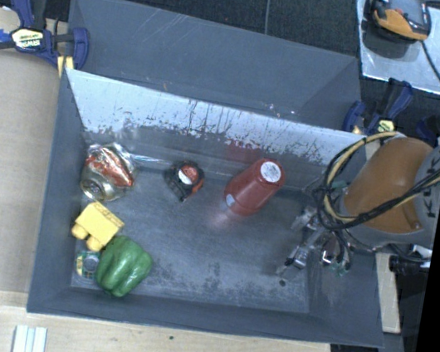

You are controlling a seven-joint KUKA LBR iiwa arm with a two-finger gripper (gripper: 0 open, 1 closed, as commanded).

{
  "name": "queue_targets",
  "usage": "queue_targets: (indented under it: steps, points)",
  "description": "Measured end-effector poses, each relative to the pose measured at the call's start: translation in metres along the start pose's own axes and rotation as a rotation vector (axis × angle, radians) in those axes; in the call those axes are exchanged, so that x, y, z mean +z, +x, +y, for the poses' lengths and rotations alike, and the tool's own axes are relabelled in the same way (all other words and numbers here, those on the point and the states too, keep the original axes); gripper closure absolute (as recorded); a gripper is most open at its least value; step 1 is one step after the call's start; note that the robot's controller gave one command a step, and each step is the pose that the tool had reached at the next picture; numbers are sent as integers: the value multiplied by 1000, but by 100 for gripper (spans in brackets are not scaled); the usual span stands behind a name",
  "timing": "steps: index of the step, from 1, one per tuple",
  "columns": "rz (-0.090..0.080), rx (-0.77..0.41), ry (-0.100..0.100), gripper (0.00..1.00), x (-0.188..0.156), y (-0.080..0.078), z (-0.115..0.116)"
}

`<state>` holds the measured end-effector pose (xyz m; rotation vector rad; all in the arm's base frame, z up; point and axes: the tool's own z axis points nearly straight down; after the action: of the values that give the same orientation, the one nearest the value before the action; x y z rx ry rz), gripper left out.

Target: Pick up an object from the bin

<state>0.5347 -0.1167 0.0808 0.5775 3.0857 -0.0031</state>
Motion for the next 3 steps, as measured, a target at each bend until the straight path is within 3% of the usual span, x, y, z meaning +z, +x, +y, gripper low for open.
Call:
queue_targets:
  steps: [1,3]
  points:
    - [-19,-205,-12,100,8,-1,128]
    - [-20,-203,-11,100,-1,-2,125]
